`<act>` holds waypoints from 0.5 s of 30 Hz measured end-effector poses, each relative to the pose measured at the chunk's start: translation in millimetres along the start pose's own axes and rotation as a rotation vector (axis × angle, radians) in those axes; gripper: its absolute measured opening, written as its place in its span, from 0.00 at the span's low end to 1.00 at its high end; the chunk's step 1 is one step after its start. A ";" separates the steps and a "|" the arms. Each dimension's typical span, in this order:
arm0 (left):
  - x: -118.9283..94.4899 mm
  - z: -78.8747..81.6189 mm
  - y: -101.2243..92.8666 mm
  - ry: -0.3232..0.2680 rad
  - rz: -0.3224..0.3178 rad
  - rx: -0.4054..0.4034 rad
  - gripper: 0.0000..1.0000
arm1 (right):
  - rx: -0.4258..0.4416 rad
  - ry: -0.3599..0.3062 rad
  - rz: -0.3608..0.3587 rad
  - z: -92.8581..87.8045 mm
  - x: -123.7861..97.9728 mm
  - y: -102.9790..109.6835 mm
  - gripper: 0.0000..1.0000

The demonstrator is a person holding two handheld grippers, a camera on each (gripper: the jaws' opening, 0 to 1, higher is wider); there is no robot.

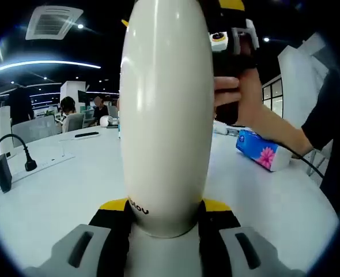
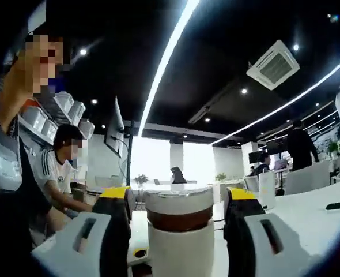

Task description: Grasp the water cup twist off the cup lid place the cup lid on the table

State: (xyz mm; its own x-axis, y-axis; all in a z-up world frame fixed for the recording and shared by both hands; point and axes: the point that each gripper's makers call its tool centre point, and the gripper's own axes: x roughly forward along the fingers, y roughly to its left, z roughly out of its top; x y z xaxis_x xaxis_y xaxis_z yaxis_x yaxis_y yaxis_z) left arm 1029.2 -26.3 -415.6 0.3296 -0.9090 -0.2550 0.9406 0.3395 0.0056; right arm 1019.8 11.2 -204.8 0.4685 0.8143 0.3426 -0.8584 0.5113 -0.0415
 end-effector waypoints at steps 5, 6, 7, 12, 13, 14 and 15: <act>0.1 0.1 -0.5 0.001 0.001 0.000 0.48 | -0.115 0.064 -0.108 -10.4 2.3 3.7 0.64; 0.1 0.2 -0.7 0.001 0.001 0.000 0.48 | -0.103 0.059 -0.107 -8.6 3.9 9.6 0.64; 0.1 0.2 -0.9 0.001 0.001 0.000 0.48 | -0.120 0.067 -0.152 -8.0 3.4 4.8 0.65; 0.0 0.4 -1.6 0.001 0.003 -0.001 0.48 | -0.250 0.102 -0.356 -0.3 -1.1 -2.6 0.62; 0.0 0.4 -1.7 0.001 0.003 -0.001 0.48 | -0.246 0.090 -0.363 2.2 -0.3 -0.9 0.61; 0.0 0.4 -1.7 0.001 0.003 -0.001 0.48 | -0.259 0.098 -0.400 3.6 -2.9 -5.0 0.60; 0.0 0.4 -1.7 0.002 0.004 -0.001 0.48 | -0.270 0.104 -0.424 4.0 -4.6 -7.3 0.58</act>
State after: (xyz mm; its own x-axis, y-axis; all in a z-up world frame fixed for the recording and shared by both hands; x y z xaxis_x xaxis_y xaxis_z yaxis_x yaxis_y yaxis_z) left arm 1027.6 -26.9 -415.2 0.3331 -0.9073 -0.2565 0.9392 0.3433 0.0053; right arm 1023.1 2.6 -202.3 0.7940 0.5356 0.2875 -0.5100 0.8443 -0.1645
